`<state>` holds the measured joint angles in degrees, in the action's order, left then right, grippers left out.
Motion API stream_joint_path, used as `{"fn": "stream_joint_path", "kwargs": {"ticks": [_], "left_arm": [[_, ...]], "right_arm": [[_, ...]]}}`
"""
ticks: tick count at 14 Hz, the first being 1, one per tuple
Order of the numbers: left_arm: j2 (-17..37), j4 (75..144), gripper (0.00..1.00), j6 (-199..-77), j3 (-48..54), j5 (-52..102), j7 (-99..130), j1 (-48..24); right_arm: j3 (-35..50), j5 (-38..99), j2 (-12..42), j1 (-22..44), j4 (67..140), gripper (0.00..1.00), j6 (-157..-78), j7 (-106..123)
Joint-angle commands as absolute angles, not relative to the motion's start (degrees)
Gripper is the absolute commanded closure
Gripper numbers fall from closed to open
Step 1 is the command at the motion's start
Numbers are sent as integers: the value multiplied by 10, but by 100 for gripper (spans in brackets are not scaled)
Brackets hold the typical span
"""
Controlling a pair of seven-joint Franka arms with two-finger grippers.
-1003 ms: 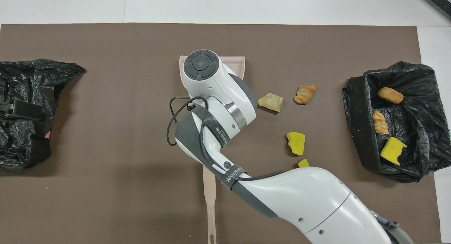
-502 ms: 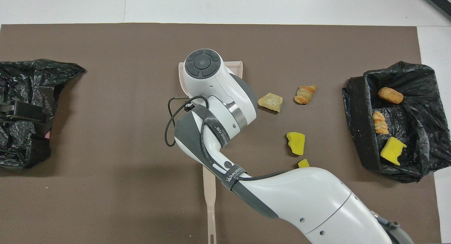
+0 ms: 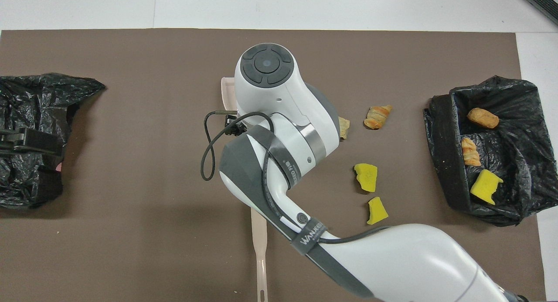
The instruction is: Sweep and dump trash in bin
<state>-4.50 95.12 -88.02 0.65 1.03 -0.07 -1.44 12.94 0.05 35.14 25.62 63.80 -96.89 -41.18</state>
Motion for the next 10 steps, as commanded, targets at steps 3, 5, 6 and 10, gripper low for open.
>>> {"fn": "stream_joint_path", "kwargs": {"ticks": [3,5,6,10], "left_arm": [[-41,1010,0,-959,9,4,3,-60],[-6,1019,0,-1018,9,4,69,-104],[12,1020,0,-1038,10,4,99,-123],[102,1011,0,-1134,9,-1,209,-203]], "right_arm": [[131,30,149,229,875,0,-979,-434],[132,34,100,242,955,0,-1003,-448],[132,51,72,248,1007,0,-1034,-459],[132,120,-10,293,1183,0,-1143,-471]]}}
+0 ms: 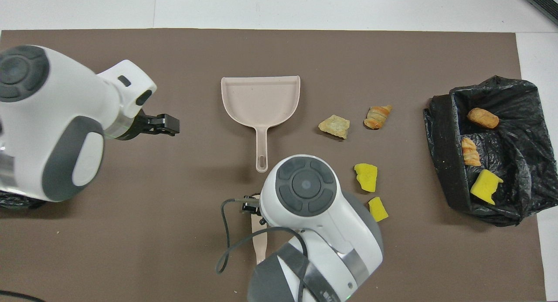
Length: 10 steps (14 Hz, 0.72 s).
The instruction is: Sweep and dump trash in bin
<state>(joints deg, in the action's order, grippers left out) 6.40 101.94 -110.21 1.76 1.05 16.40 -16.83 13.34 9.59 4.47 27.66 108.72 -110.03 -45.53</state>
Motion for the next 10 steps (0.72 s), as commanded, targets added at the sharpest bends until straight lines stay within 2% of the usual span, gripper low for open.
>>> {"fn": "stream_joint_path", "kwargs": {"ticks": [1,5,7,10], "left_arm": [[120,1008,0,-1139,8,-8,216,-232],[139,1017,0,-1143,8,-23,284,-302],[141,1018,0,-1175,11,-30,324,-310],[150,1007,0,-1169,9,-32,324,-330]], "right_arm": [[132,120,-9,307,1202,0,-1156,-482],[133,121,-11,364,1265,0,-1228,-505],[132,121,-8,405,1310,0,-1291,-536],[133,121,-13,424,1334,0,-1290,-539]]}}
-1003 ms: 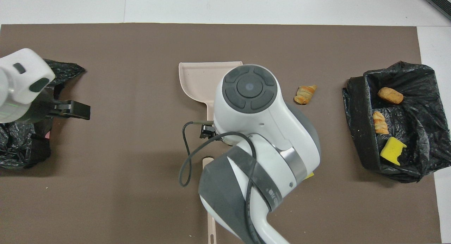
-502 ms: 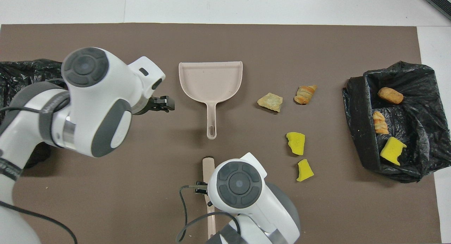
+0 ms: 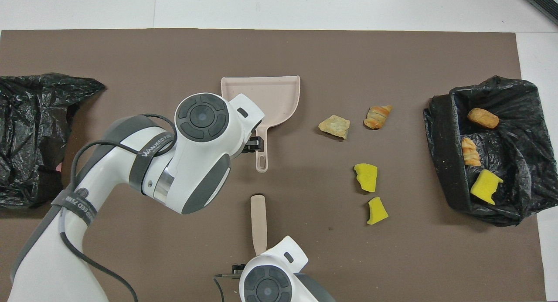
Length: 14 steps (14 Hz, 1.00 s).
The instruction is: Sweep and dump trash in bin
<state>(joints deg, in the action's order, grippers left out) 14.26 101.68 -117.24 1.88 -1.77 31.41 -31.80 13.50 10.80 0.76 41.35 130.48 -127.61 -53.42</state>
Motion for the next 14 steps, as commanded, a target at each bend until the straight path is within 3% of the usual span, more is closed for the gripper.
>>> {"fn": "stream_joint_path", "kwargs": {"ticks": [1,6,7,10,12,14], "left_arm": [[153,1008,0,-1141,9,-46,324,-341],[156,1016,0,-1174,11,-69,388,-334],[158,1017,0,-1198,11,-55,418,-335],[159,1017,0,-1216,11,-35,427,-343],[174,1017,0,-1239,11,-30,432,-355],[181,1017,0,-1265,11,-8,432,-358]], "right_arm": [[133,122,-13,441,1348,0,-1296,-540],[132,121,-4,440,1346,4,-1328,-539],[132,121,-3,440,1346,10,-1330,-537],[129,112,-5,439,1346,53,-1329,-540],[128,112,-8,438,1346,95,-1328,-541],[127,108,-11,436,1346,100,-1326,-540]]}}
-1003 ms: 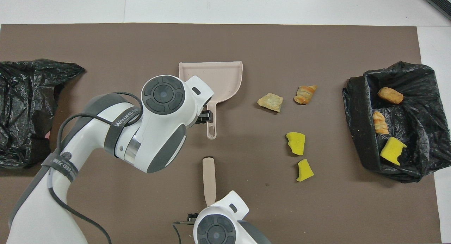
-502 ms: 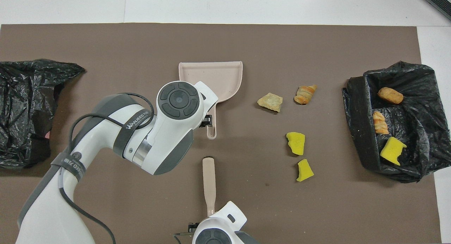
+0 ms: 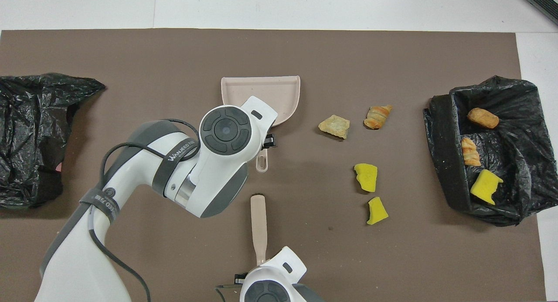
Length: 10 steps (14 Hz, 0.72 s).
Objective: Sweep and dump trash in bin
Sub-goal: 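Lift the dustpan with the left gripper while the right gripper grasps the brush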
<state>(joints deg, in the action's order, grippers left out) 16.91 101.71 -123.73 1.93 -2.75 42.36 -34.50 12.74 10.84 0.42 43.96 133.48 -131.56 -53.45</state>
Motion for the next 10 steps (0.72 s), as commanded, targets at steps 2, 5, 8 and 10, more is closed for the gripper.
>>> {"fn": "stream_joint_path", "kwargs": {"ticks": [2,5,8,10], "left_arm": [[218,1011,0,-1275,11,-10,444,-380],[225,1006,0,-1282,11,-8,454,-379],[224,1006,22,-1278,11,-10,453,-377],[222,1005,33,-1273,11,-11,452,-374]], "right_arm": [[126,98,-24,424,1346,100,-1321,-540],[127,86,-76,385,1351,100,-1268,-540],[127,85,-145,339,1388,100,-1243,-541],[127,85,-190,315,1439,100,-1239,-539]]}}
